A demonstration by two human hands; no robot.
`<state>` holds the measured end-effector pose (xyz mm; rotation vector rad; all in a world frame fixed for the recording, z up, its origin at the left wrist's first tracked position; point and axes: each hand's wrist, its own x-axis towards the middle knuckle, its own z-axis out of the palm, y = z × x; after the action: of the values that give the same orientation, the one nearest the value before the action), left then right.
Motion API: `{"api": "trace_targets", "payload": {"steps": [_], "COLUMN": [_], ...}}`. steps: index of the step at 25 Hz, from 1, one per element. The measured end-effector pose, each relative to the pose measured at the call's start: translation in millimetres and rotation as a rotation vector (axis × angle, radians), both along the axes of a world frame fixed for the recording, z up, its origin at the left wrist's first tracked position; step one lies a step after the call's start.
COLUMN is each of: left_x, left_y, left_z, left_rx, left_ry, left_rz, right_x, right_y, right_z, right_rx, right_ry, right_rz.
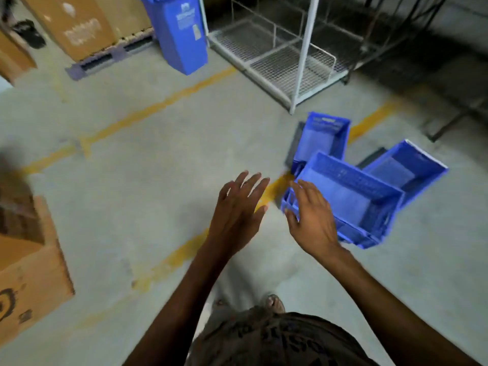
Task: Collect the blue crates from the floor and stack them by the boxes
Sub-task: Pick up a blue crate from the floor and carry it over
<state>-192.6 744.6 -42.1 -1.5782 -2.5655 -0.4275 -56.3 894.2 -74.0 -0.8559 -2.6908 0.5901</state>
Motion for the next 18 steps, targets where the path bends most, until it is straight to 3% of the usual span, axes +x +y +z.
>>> {"api": "trace_targets", "payload": {"steps": [8,11,15,18], "left_x": [-33.7,-44.5,-48.8,-42.0], "left_y": [194.0,260.9,335.1,371.7], "left_z": [-72.0,-118.1,-198.7,-274.3], "left_rx": [-0.164,-0.253,-0.431,-0.459], "left_ry": [-0.130,-0.271,-0.534,-0.514], "left_rz": [-0.321,-0.378,-0.399,-0.469], "right_x": [7.6,-6.2,-11.7,-2.9], "right_y": [128.6,177.0,242.1,280.5], "right_z": [-65.5,-98.3,-165.3,-237.6], "right_rx": [-0.091,-0.121,-0.295,-0.452], "right_ry": [-0.110,-0.128,-0.309,-0.492], "right_rz": [-0.270,-0.332,-0.426,-0.447]}}
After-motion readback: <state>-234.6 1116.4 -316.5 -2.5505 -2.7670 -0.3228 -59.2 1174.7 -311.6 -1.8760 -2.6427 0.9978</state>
